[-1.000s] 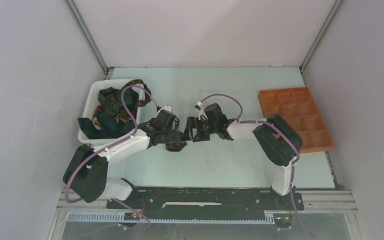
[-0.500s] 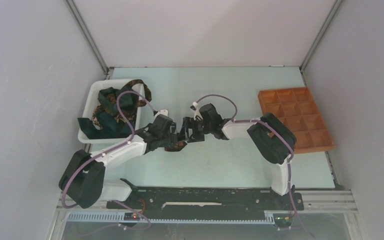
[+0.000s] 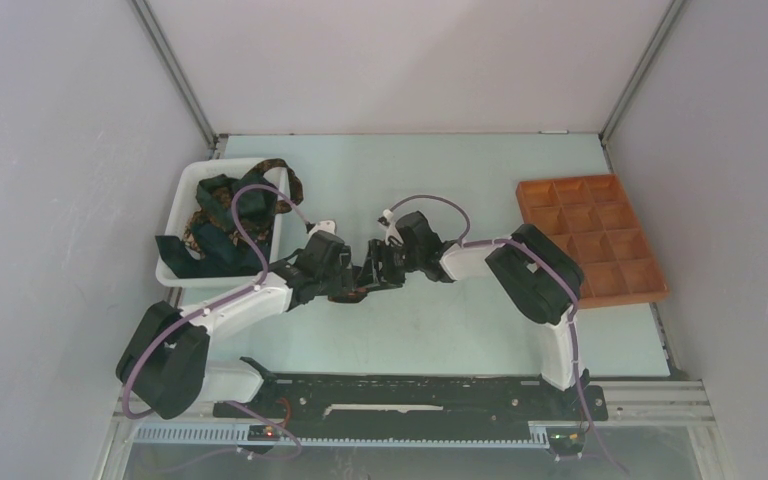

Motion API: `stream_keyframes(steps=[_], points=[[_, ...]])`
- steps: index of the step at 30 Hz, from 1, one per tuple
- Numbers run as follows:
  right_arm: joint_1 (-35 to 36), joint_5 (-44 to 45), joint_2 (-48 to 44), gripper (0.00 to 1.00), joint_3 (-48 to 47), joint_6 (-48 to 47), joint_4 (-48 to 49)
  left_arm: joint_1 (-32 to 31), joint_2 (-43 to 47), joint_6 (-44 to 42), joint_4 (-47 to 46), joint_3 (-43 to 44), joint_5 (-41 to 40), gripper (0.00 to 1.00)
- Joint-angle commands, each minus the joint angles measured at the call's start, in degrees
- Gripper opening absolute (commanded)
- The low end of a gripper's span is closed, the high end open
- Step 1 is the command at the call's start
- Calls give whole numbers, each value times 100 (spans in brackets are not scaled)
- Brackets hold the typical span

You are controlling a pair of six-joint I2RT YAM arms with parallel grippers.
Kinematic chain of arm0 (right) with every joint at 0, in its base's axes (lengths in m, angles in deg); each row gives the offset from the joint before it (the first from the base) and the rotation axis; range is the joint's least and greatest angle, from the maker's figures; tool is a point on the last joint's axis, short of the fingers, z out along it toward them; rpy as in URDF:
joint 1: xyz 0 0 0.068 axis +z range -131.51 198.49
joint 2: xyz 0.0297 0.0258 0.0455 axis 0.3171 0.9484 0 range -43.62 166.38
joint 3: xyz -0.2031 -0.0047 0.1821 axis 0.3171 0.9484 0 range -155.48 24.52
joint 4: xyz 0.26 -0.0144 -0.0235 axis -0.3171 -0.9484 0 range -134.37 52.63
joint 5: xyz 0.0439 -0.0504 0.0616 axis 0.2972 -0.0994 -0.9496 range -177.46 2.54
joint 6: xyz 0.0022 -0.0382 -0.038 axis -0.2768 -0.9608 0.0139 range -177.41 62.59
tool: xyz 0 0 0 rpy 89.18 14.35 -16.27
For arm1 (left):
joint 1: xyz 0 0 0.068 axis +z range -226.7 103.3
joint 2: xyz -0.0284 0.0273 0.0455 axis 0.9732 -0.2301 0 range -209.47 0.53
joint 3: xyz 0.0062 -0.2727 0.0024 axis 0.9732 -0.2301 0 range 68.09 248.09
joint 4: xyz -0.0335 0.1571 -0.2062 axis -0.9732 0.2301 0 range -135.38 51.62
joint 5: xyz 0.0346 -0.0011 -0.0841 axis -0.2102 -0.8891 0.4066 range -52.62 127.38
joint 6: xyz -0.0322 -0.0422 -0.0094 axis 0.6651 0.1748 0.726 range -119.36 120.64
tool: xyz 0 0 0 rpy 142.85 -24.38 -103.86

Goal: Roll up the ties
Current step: Roll the tie at the center of the board, then pick up the tie at the center of the board.

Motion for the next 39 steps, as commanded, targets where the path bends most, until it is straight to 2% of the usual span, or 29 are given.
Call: stream_keyframes(steps=[1, 9, 13, 20, 23, 30, 31, 32, 39], points=[[59, -116, 181, 55, -133, 122, 159, 30, 1, -35, 326, -190, -152, 69], [27, -166, 342, 42, -133, 197, 283, 30, -29, -33, 323, -189, -161, 68], [23, -203, 421, 29, -132, 228, 351, 30, -17, -31, 324, -190, -160, 68], [-32, -232, 414, 12, -133, 233, 370, 30, 41, -1, 328, -160, -95, 68], [-54, -267, 394, 1, -132, 248, 379, 34, 230, 27, 432, -89, -15, 73], [-104, -318, 251, 0, -262, 184, 117, 32, 1165, 59, 1101, 256, -2, 89], [-106, -318, 209, 0, -284, 172, 67, 32, 1321, 61, 1217, 312, -15, 97], [-108, -318, 164, 0, -299, 161, 18, 29, 1489, 72, 1395, 365, -42, 99], [-213, -288, -260, 0, -367, -23, -420, 30, 2568, -107, 2365, 734, -402, 100]])
